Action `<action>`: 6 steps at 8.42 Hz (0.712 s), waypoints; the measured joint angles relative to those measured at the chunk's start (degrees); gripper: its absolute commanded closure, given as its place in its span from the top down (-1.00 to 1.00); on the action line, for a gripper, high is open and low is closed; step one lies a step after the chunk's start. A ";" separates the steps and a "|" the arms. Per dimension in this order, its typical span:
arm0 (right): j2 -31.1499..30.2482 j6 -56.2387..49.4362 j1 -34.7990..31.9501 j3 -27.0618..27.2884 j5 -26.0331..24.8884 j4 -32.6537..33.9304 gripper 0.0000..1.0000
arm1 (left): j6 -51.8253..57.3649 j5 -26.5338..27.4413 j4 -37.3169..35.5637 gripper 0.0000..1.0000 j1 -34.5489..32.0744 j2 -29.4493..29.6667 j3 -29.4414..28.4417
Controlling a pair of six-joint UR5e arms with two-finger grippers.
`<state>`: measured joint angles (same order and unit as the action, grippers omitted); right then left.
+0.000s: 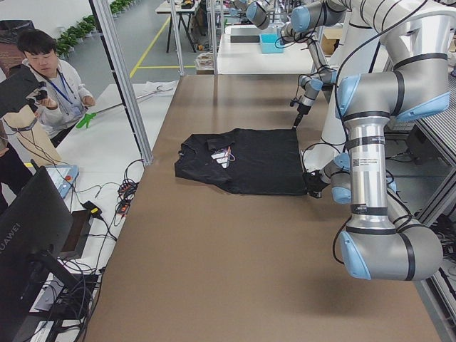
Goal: Fold clothes
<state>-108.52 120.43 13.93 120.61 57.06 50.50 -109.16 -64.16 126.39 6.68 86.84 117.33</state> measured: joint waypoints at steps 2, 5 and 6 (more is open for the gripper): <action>0.12 0.05 0.29 0.05 -0.09 0.18 -0.34 | 0.07 -0.06 0.00 -1.00 -0.03 0.04 0.00; 0.15 0.07 0.65 0.12 -0.10 0.21 -1.00 | 0.09 -0.08 0.06 -1.00 -0.10 0.08 0.00; 0.15 0.07 0.70 0.18 -0.11 0.21 -1.00 | 0.10 -0.09 0.08 -1.00 -0.19 0.09 0.04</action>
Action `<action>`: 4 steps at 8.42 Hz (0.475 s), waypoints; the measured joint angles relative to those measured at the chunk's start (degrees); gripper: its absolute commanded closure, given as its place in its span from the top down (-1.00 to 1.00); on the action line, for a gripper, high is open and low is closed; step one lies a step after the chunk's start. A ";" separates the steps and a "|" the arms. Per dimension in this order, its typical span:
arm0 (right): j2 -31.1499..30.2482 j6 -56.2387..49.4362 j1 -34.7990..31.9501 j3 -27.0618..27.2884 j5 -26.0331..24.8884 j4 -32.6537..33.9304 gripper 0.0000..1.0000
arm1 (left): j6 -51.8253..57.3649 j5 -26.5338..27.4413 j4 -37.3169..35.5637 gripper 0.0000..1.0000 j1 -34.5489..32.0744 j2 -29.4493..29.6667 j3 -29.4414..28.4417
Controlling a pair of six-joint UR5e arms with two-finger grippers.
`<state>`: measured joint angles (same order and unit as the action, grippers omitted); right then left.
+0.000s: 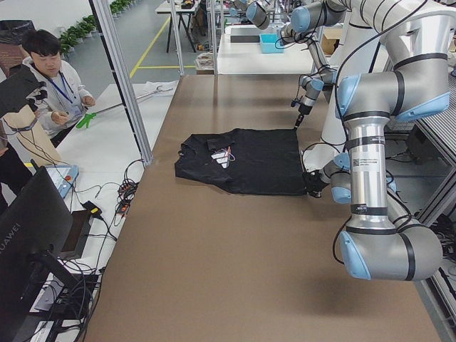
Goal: Fold clothes
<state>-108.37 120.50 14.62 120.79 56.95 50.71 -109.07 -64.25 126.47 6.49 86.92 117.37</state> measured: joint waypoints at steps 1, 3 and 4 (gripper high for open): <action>0.00 0.00 0.02 0.08 -0.01 -0.01 -1.00 | 0.05 -0.04 0.01 -1.00 -0.08 0.00 0.10; -0.06 -0.15 -0.15 1.19 -0.03 -0.06 -1.00 | 0.64 -0.27 0.01 -1.00 -0.71 0.00 0.96; -0.35 -0.75 -0.47 2.97 0.02 -0.02 -1.00 | 2.25 -0.68 -0.03 -1.00 -1.50 -0.02 2.23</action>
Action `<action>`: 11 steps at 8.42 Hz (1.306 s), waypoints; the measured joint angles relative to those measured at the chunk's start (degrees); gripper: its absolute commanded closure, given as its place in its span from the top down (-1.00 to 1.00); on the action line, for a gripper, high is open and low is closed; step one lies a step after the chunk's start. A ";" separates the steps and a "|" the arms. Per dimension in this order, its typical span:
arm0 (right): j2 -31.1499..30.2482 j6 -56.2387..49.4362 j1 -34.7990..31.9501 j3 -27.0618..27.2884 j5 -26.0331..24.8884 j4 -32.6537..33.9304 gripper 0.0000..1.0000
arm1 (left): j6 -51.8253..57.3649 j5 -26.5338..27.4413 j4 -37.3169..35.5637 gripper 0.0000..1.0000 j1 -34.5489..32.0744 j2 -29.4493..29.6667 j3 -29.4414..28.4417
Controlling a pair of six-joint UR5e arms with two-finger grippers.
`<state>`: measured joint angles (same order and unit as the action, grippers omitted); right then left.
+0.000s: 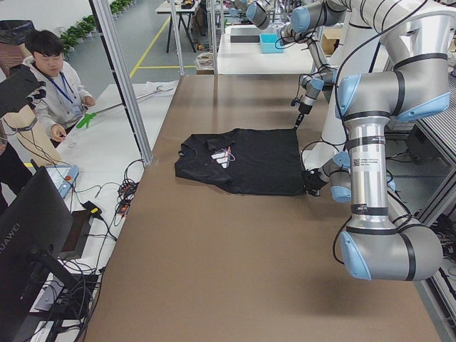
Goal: Fold clothes
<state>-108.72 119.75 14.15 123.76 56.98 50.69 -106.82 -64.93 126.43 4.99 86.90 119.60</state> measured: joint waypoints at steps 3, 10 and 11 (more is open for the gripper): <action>0.11 -8.03 -4.67 4.22 0.43 0.11 -1.00 | 7.58 -8.13 -1.30 -1.00 -8.19 0.72 3.46; 14.16 -30.73 -34.98 8.00 29.24 8.40 -1.00 | 28.05 -42.48 -28.23 -1.00 -39.79 21.89 4.59; 16.63 -31.95 -39.71 8.41 36.35 10.87 -1.00 | 29.47 -47.80 -29.29 -1.00 -42.80 22.66 4.98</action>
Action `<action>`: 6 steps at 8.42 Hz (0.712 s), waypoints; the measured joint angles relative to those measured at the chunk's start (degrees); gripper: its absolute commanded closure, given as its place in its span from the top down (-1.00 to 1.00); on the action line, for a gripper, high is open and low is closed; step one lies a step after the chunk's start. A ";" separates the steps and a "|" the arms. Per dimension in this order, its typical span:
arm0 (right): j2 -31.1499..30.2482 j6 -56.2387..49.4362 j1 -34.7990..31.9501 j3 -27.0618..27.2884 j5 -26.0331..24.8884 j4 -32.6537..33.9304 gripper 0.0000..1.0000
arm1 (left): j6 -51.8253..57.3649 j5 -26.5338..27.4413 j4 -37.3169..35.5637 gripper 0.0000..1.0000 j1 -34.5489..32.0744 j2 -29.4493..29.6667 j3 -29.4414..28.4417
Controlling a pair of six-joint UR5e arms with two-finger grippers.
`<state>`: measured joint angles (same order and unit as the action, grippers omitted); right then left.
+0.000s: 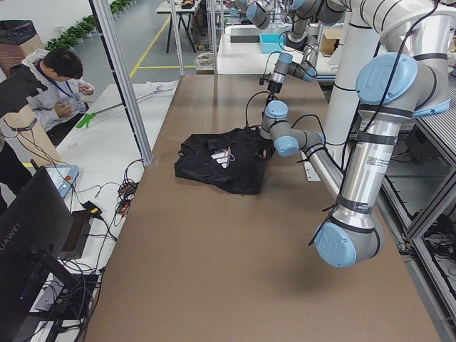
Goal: Fold clothes
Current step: 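Lift the hem corners with both grippers and carry them away from the robot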
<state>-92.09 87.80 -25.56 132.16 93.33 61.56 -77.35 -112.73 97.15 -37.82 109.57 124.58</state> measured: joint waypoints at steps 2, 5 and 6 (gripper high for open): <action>1.11 -0.81 -2.39 2.73 12.56 2.13 -1.00 | 1.48 -9.55 -0.51 -1.00 -2.02 -1.33 2.86; -1.98 -0.95 8.54 8.43 18.61 2.57 -1.00 | 1.75 -15.55 -0.40 -1.00 5.04 -8.16 12.58; -3.79 -0.96 11.03 10.28 18.90 2.59 -1.00 | 1.72 -15.90 -0.39 -1.00 7.04 -10.11 15.14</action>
<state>-95.88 86.84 -14.53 142.44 112.23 64.15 -75.63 -128.63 96.76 -30.78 99.46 139.72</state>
